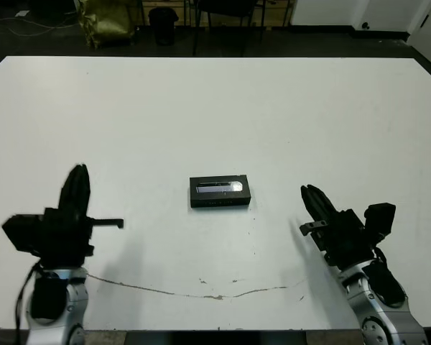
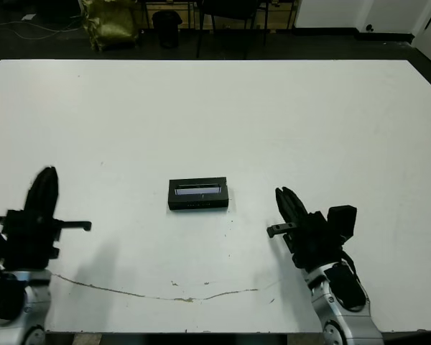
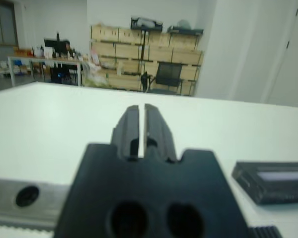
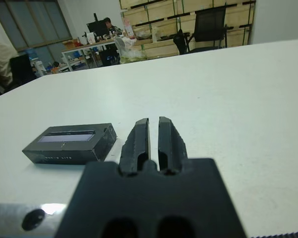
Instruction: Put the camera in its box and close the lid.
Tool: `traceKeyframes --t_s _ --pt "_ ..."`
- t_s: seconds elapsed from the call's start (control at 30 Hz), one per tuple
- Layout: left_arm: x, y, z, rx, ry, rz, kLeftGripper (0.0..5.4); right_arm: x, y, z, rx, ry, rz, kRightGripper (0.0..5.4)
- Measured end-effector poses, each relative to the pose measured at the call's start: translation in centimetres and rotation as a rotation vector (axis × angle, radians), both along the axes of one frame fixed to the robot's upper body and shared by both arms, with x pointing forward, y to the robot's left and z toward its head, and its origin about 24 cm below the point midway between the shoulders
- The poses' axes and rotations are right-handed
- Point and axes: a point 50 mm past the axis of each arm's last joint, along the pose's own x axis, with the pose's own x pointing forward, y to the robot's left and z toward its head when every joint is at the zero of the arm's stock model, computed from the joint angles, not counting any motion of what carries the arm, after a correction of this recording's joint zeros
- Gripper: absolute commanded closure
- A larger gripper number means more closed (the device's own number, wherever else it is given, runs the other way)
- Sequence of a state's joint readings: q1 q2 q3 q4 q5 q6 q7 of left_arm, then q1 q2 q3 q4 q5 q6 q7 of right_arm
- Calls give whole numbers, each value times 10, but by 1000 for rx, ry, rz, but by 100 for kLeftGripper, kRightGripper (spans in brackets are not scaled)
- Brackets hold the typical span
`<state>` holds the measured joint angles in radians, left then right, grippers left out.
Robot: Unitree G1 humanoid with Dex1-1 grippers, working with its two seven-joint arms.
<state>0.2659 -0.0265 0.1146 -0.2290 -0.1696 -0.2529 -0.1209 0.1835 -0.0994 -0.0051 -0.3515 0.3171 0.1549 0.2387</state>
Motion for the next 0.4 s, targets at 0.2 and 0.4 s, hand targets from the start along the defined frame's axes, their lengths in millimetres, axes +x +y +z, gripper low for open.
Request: traceKeyframes --t_s 0.2,0.4 --pt "5 -10 -7 -61 31 -32 538 -1 7 0 -10 2 -24 540" --pt "9 -15 -7 -106 64 -57 538 -1 8 0 -4 -18 3 540"
